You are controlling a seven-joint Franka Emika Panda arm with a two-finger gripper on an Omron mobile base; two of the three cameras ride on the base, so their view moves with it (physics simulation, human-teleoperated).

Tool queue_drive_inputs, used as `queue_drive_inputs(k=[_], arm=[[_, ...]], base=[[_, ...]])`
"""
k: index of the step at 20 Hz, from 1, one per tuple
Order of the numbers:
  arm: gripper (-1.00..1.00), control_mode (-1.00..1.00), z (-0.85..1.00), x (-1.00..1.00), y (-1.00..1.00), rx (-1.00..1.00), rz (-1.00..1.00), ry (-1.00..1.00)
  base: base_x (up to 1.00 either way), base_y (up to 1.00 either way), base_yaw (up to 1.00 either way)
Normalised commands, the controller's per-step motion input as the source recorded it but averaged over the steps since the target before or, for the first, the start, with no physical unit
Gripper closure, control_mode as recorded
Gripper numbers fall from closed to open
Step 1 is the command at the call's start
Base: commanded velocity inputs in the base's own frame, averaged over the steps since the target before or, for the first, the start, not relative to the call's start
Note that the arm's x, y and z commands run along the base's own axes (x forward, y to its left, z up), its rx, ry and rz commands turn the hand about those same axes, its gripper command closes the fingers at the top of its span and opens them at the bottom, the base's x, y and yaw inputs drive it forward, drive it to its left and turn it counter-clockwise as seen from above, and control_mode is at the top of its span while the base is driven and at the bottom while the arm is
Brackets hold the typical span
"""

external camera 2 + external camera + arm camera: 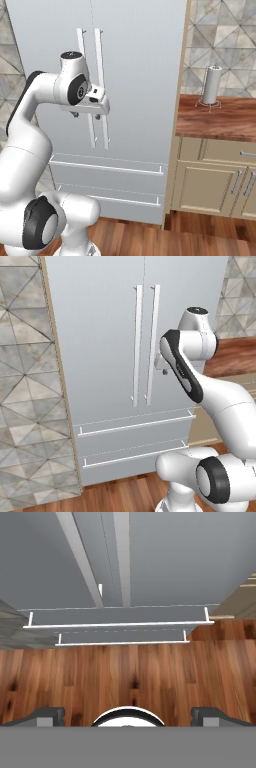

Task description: Retrieve the steak from the fridge and place it on the saucepan with marinade on the stove.

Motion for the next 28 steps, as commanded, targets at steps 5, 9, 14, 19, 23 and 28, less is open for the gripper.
queue_drive_inputs(k=[5, 9, 14, 19, 23, 28], arm=[[-1.0, -1.0, 0.0, 0.0, 0.0, 0.0, 0.0, 0.0], [-1.0, -1.0, -0.02, 0.0, -0.07, 0.0, 0.0, -0.09], [-1.0, -1.0, 0.0, 0.0, -0.08, 0.0, 0.11, -0.47], [-1.0, -1.0, 0.0, 0.0, -0.28, 0.0, 0.05, -0.46], [-1.0, -1.0, 0.0, 0.12, -0.23, 0.04, 0.01, -0.37], [-1.0, -1.0, 0.0, 0.36, -0.06, 0.05, 0.0, -0.27]], base=[[0.0, 0.0, 0.0], [0.0, 0.0, 0.0], [0.0, 0.0, 0.0], [0.0, 0.0, 0.0], [0.0, 0.0, 0.0], [0.0, 0.0, 0.0]])
